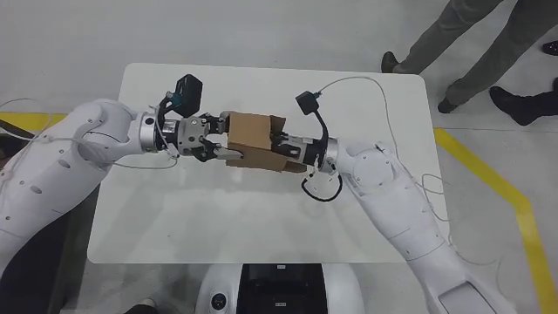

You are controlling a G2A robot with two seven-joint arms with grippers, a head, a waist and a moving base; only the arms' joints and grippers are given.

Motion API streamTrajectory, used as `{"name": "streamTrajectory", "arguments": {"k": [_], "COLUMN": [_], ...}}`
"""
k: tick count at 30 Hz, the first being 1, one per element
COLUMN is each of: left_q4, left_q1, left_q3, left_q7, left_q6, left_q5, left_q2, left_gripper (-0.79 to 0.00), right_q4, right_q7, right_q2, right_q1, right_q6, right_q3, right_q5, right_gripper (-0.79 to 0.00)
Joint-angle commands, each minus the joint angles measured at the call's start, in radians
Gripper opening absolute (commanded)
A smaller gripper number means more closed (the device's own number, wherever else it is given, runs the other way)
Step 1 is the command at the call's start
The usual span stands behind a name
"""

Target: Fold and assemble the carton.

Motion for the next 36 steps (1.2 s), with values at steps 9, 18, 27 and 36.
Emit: {"name": "streamTrajectory", "arguments": {"k": [9, 18, 27, 36], "left_q4": [0.011, -0.008, -0.045, -0.032], "left_q1": [0.028, 0.044, 0.045, 0.012], "left_q3": [-0.022, -0.028, 0.000, 0.016], "left_q7": [0.052, 0.074, 0.045, 0.054], "left_q6": [0.000, 0.000, 0.000, 0.000], "left_q5": [0.033, 0.047, 0.072, 0.064], "left_q2": [0.012, 0.019, 0.021, 0.015], "left_gripper": [-0.332, -0.357, -0.320, 0.000], "right_q4": [-0.028, -0.019, 0.026, 0.047], "right_q7": [-0.075, -0.017, 0.036, 0.029], "right_q2": [0.018, 0.013, -0.003, -0.009], "right_q1": [-0.029, -0.016, 0.029, 0.042], "right_q6": [0.031, 0.034, 0.010, -0.009], "right_q3": [0.068, 0.018, -0.042, -0.065], "right_q5": [-0.057, 0.015, 0.136, 0.143], "right_gripper": [-0.570, -0.610, -0.705, -0.785]}}
